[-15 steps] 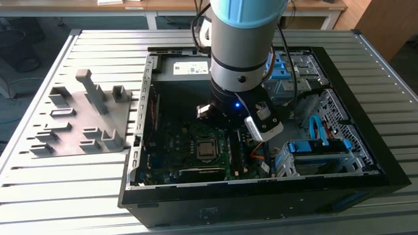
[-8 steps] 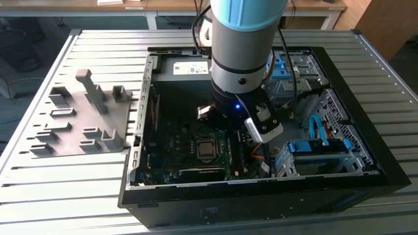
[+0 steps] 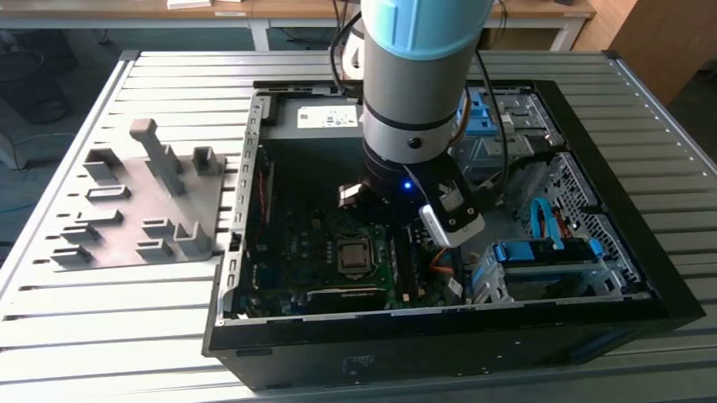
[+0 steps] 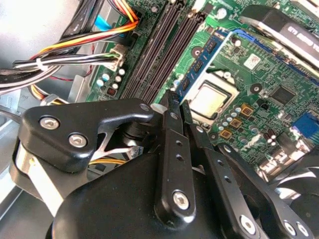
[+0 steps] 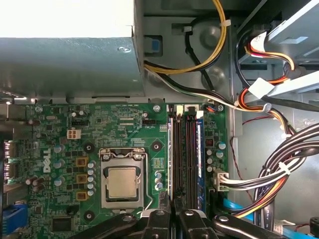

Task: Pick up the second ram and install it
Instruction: 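Insert the second ram into the second slot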

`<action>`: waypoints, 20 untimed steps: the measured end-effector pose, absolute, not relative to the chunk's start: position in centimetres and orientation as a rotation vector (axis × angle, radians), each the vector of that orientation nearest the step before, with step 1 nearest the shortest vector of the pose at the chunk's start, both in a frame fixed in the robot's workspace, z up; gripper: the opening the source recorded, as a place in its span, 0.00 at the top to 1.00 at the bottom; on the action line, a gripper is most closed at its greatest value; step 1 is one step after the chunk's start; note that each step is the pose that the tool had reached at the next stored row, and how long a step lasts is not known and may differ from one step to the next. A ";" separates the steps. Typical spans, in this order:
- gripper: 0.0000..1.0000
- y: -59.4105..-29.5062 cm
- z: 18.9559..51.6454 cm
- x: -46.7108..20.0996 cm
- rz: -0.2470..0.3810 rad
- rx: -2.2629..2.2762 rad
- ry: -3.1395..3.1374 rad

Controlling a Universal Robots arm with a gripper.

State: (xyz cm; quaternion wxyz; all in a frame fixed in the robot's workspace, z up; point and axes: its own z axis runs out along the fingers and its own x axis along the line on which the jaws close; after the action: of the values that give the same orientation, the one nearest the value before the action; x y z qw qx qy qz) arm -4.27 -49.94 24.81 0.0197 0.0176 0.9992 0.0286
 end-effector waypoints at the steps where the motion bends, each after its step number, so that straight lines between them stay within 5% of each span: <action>1: 0.86 -49.9 24.8 -4.2 0.089 0.055 3.100; 20: 0.86 -49.6 22.9 -3.8 0.089 0.064 3.100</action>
State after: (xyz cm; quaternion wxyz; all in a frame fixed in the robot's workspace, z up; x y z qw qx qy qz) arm -3.75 -49.61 22.89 0.0198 0.0206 0.9992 0.0285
